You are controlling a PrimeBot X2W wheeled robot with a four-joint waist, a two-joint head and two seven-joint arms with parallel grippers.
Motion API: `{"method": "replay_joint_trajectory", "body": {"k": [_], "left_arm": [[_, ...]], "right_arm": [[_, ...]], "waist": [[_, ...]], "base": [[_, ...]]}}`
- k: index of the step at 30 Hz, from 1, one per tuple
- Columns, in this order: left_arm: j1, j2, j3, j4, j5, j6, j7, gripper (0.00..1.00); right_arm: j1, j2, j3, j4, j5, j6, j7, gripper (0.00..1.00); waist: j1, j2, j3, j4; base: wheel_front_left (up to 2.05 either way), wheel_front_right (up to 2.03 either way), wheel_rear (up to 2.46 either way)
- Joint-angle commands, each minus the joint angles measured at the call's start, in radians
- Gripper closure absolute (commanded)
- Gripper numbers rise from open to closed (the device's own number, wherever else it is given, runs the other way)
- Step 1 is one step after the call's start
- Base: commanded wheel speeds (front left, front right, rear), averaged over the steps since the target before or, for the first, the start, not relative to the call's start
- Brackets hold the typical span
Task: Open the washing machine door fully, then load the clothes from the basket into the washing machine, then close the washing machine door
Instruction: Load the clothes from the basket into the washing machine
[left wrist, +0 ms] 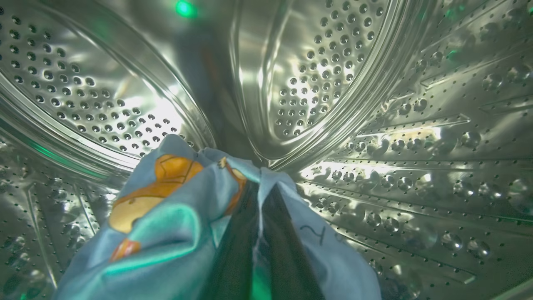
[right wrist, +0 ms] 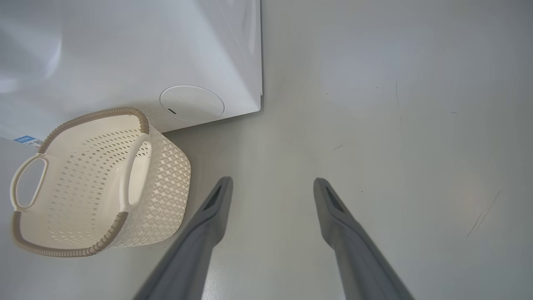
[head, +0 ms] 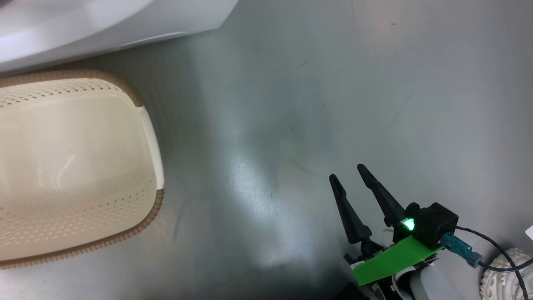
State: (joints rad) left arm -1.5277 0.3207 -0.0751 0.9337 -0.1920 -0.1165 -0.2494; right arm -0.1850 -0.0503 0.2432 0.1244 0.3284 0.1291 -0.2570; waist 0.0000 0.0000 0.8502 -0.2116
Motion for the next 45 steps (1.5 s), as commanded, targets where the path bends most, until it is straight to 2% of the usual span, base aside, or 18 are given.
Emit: {"method": "replay_joint_trajectory", "body": {"k": [1, 10, 11, 18, 25, 35, 38, 45], "left_arm": [[-0.03, 0.052, -0.001, -0.008, -0.006, -0.002, 0.007, 1.0], [-0.054, 0.051, -0.008, 0.065, -0.02, 0.004, 0.007, 0.99], [-0.053, 0.049, -0.005, 0.067, -0.023, 0.009, 0.004, 0.0], [-0.007, 0.031, 0.009, 0.095, -0.048, 0.019, -0.008, 0.0], [0.062, 0.01, 0.015, 0.063, -0.054, 0.034, -0.012, 0.0], [0.258, -0.036, 0.024, -0.068, -0.046, 0.044, -0.012, 0.0], [0.329, -0.036, 0.003, -0.11, -0.015, 0.043, -0.012, 0.0], [0.499, -0.056, 0.038, -0.221, -0.03, 0.053, -0.012, 0.0]], "right_arm": [[0.031, 0.0, 0.026, -0.016, 0.027, 0.002, -0.005, 0.0], [0.014, 0.0, 0.025, -0.007, 0.034, 0.002, -0.005, 0.0], [0.012, 0.0, 0.023, -0.007, 0.033, 0.002, -0.005, 0.0], [0.008, 0.0, 0.012, -0.001, 0.027, 0.002, -0.005, 0.0], [0.0, 0.0, -0.005, 0.005, 0.013, 0.002, -0.005, 0.0], [-0.013, 0.0, -0.042, 0.029, -0.002, 0.002, -0.005, 0.0], [-0.017, 0.0, -0.054, 0.033, -0.009, 0.002, -0.005, 0.0], [0.0, 0.0, -0.073, 0.052, -0.02, 0.002, -0.005, 0.0]], "waist": [[0.0, 0.0, 0.001, -0.003], [0.0, 0.0, -0.012, -0.002], [0.0, 0.0, -0.015, -0.001], [0.0, 0.0, -0.059, 0.014], [0.0, 0.0, -0.111, 0.043], [0.0, 0.0, -0.221, 0.095], [0.0, 0.0, -0.254, 0.102], [0.0, 0.0, -0.347, 0.117]], "base": [[0.0, 0.0, 0.0], [0.0, 0.0, 0.0], [0.0, 0.0, 0.0], [0.0, 0.0, 0.0], [0.0, 0.0, 0.0], [0.0, 0.0, 0.0], [0.0, 0.0, 0.0], [0.0, 0.0, 0.0]]}}
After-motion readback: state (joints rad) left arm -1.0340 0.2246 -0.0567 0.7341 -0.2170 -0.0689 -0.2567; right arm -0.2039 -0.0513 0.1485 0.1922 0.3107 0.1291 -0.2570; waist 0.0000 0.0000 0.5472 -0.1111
